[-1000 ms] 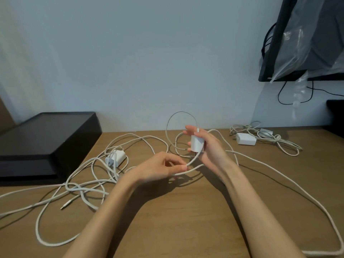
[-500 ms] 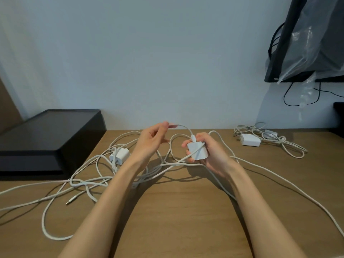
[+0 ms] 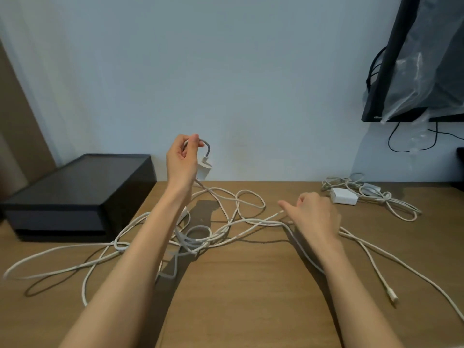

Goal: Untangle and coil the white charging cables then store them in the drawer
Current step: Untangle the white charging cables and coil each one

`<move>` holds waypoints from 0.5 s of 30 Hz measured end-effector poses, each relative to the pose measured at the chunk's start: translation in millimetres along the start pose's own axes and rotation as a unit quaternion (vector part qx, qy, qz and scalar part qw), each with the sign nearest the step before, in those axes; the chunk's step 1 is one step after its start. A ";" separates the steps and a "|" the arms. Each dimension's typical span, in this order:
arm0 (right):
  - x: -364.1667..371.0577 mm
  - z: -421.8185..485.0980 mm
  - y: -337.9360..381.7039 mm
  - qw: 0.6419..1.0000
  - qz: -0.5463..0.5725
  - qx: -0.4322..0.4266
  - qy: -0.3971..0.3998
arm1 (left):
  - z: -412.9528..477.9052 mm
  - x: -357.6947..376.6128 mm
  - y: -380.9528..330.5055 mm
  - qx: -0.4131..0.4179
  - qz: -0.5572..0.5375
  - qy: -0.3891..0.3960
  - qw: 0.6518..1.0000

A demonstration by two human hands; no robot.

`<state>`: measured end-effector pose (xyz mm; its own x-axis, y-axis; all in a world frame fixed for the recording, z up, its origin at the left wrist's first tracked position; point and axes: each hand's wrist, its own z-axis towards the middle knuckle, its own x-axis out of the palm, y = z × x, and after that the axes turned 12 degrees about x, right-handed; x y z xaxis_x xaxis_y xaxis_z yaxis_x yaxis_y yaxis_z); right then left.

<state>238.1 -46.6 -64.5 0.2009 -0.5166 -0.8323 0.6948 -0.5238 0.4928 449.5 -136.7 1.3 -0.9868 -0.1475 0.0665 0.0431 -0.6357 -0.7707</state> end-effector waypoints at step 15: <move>30.1 -0.6 59.7 0.919 -0.048 -0.224 0.321 | -0.7 -13.9 -52.2 -0.002 -0.038 0.044 0.998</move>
<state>286.1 -93.1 -60.2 0.3908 0.0993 -0.9151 0.9159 -0.1407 0.3759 460.9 -100.9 40.2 -0.9971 -0.0305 0.0690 -0.0336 -0.6393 -0.7682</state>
